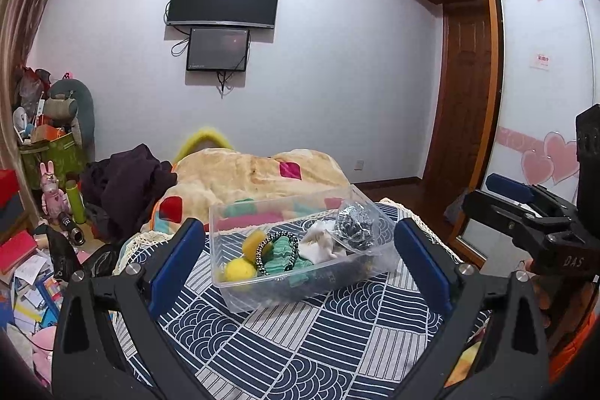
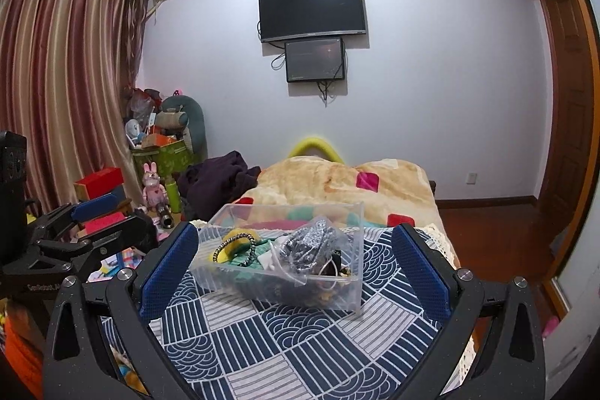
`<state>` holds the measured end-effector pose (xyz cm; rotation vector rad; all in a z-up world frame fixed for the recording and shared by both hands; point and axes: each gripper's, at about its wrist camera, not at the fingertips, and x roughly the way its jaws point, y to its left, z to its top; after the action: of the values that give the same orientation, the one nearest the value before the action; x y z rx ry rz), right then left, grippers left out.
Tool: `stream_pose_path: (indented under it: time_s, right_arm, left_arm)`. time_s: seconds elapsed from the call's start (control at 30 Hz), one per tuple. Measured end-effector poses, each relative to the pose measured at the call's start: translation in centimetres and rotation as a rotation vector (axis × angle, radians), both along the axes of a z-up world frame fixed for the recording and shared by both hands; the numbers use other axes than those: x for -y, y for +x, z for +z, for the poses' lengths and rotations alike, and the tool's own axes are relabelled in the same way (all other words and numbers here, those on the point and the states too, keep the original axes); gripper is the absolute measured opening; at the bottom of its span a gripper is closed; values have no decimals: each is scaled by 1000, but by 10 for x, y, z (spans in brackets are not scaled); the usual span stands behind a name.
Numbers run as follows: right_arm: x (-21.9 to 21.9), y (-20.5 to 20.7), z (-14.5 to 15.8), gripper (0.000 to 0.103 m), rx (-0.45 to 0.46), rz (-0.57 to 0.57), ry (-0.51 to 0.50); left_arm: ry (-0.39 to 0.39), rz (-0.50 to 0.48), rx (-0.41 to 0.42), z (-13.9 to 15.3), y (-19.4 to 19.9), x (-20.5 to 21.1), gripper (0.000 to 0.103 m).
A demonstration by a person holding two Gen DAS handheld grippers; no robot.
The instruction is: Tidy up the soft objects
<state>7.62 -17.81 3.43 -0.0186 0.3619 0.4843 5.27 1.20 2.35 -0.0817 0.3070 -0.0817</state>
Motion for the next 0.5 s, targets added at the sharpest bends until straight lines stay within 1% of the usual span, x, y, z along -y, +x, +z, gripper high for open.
stream_pose_path:
  time_s: [0.5]
  right_arm:
    - [2,0,-1,103,-8,-11,8]
  left_arm:
    - [8,-10,1,0,-3,0,102]
